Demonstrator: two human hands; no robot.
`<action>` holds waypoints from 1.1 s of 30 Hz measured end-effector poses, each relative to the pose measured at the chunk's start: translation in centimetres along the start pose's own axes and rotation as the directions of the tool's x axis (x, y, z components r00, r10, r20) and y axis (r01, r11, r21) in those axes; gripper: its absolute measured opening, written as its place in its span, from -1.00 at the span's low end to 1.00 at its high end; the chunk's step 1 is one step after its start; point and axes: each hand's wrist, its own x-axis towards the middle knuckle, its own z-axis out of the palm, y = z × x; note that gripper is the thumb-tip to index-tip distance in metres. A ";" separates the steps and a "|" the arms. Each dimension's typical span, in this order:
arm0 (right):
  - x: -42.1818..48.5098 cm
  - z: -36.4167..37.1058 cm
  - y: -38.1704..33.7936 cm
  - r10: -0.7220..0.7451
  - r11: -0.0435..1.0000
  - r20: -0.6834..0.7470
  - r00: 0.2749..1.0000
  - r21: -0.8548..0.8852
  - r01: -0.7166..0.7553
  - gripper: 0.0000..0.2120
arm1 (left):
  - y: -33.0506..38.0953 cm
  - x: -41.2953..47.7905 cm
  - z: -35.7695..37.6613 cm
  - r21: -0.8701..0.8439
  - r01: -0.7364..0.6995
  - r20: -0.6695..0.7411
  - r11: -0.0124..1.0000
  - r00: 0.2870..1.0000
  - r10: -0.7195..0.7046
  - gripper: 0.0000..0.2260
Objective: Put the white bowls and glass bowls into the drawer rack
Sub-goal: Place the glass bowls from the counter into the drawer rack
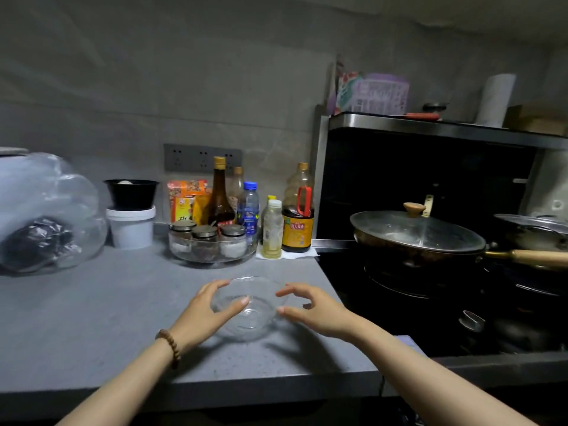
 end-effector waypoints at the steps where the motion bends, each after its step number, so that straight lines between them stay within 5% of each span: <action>1: 0.3 0.4 0.2 -0.007 1.000 0.008 1.000 -0.018 0.007 -0.65 | -0.4 0.0 0.2 -0.019 0.024 0.018 1.000 1.000 -0.024 -0.35; 16: 2.1 2.7 -0.3 -0.193 0.923 0.046 0.980 -0.329 0.197 -0.76 | -1.4 0.8 1.1 -0.147 0.085 0.096 0.986 0.993 -0.071 -0.32; 26: -0.8 -0.9 -1.3 -0.165 0.982 -0.072 0.984 0.081 0.171 -0.80 | 3.7 0.7 3.3 -0.361 0.021 0.139 0.933 0.990 0.031 -0.44; 33: -6.8 -7.5 0.0 0.007 0.872 -0.222 0.975 0.478 0.102 -0.78 | 10.4 -0.2 7.9 -0.552 0.029 0.237 0.834 0.964 0.123 -0.42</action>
